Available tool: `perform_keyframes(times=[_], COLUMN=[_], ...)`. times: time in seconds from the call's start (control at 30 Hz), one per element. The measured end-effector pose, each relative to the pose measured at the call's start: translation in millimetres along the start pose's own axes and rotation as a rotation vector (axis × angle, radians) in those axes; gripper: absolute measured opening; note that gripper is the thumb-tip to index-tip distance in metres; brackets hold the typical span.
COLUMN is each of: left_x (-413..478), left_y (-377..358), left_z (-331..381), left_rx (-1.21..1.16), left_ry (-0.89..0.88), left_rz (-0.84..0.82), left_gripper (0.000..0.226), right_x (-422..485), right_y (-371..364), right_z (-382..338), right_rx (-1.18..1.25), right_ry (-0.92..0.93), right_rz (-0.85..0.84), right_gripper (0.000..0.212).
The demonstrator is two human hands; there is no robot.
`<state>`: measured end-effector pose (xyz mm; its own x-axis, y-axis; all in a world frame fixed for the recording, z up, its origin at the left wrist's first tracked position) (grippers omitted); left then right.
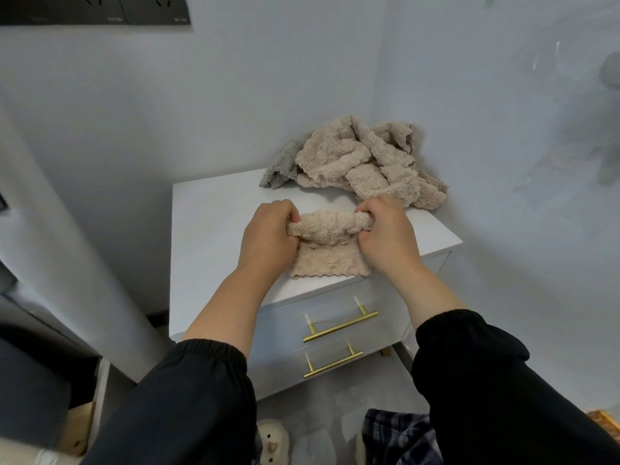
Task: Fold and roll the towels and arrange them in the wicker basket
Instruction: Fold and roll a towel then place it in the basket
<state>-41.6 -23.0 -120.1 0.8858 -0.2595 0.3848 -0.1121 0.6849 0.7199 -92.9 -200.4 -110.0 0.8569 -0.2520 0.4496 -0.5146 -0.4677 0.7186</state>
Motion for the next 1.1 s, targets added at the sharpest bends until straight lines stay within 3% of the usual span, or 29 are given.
perform_keyframes(times=[0.2,0.37,0.47,0.6,0.67,0.77,0.8,0.9,0.97,1.03,1.1], left_x=[-11,-19,-18,-19,-22,-24,-23,-20,-19,-18,-16], left_y=[-6,1,-2,-10,-17,-23,-24,-26,-28,-29,-28], left_z=[13,20,20,19,18,10,9,5,3,2,5], left_rx=[-0.099,-0.114,-0.08,-0.066,-0.072,-0.047,-0.038,-0.046,-0.102,-0.221,-0.321], left_ry=[-0.04,-0.007,-0.016,0.016,0.041,0.087,0.089,0.119,0.154,0.208,0.246], left_rz=[-0.267,-0.25,-0.227,-0.279,-0.375,-0.455,-0.454,-0.455,-0.448,-0.395,-0.301], left_gripper=[0.035,0.024,0.033,0.01,0.032,0.059,0.057,0.047,0.046,0.046,0.045], right_x=[-3,-17,-21,-23,-26,-33,-33,-33,-31,-30,-30], right_y=[6,0,7,5,-2,-11,-13,-14,-14,-15,-14], right_z=[2,5,1,11,20,26,29,32,33,39,42], right_rx=[-0.018,0.016,0.081,0.086,0.133,0.211,0.235,0.291,0.35,0.455,0.617], right_ry=[0.02,-0.04,-0.059,-0.136,-0.198,-0.272,-0.284,-0.291,-0.324,-0.369,-0.433], right_rz=[-0.171,-0.404,-0.354,-0.307,-0.35,-0.482,-0.504,-0.53,-0.516,-0.472,-0.432], right_gripper=[0.033,0.031,0.027,0.021,0.024,0.062,0.061,0.031,0.046,0.085,0.091])
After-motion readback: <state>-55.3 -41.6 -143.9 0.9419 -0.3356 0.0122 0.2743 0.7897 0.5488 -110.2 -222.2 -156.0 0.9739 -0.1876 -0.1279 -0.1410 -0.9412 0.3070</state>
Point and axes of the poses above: each hand's wrist, its own x-axis towards the middle knuckle, its own y-axis out of the back of the hand, z = x × y, the point moved 9 cm from there along x, towards the middle knuckle, and after that the axes turned 2 degrees about z, right-handed, at the moved point
